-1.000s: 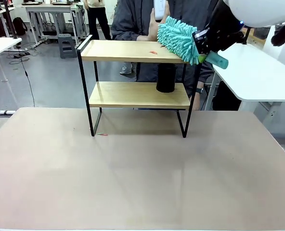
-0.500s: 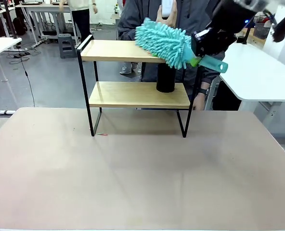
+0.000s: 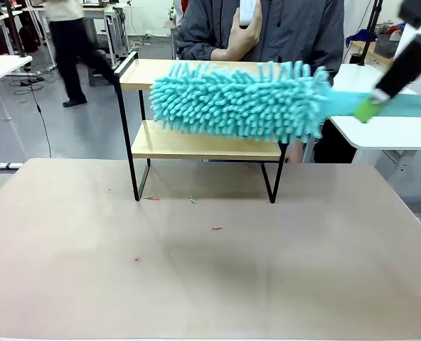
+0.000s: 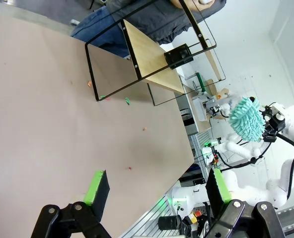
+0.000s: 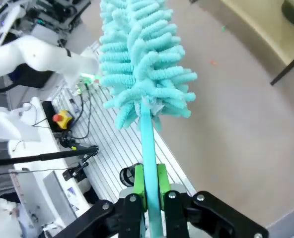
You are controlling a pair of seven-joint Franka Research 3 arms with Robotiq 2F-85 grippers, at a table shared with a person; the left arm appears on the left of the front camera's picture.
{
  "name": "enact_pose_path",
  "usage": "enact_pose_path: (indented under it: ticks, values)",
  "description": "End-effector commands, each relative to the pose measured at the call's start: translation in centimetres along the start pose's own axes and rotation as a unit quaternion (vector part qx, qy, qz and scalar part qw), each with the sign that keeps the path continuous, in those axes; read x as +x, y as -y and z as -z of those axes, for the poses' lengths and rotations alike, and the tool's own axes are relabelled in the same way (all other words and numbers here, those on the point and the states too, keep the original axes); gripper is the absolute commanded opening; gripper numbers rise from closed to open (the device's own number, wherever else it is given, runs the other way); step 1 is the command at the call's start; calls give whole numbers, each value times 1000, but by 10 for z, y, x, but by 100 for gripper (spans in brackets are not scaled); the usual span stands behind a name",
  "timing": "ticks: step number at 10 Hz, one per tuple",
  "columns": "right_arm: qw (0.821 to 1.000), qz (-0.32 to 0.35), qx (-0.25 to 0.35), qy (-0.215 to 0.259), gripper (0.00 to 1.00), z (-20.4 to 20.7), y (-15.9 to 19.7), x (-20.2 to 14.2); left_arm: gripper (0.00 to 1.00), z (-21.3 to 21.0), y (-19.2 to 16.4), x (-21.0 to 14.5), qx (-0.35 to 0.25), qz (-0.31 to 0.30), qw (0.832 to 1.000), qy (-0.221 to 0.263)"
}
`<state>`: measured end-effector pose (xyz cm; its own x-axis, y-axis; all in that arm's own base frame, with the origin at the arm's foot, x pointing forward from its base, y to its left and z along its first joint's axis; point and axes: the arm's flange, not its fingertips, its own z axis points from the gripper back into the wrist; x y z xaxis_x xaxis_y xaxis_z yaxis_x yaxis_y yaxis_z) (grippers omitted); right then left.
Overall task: Clean the shelf.
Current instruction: Clean the remaining tier of the Shelf with the Duster once objects are removed.
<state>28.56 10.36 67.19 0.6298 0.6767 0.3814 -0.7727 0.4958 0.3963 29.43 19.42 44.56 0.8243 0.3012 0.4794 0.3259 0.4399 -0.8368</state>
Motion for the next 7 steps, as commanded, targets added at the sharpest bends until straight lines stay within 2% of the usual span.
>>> enact_pose_path:
  ticks: [1,3,4,6,7]
  values:
    - [999,15,32,40,13,-2,21,-8,100,1,2,0,-8,10,1000,5]
    - [995,31,44,82,13,-8,28,-37,100,1,2,0,-8,10,1000,5]
    - [992,46,29,113,13,-22,28,-66,100,1,2,0,-8,10,1000,5]
    - [962,136,1,238,13,-72,27,-169,100,1,2,0,-8,10,1000,5]
    - [934,201,-29,294,13,-81,24,-221,100,1,2,0,-8,10,1000,5]
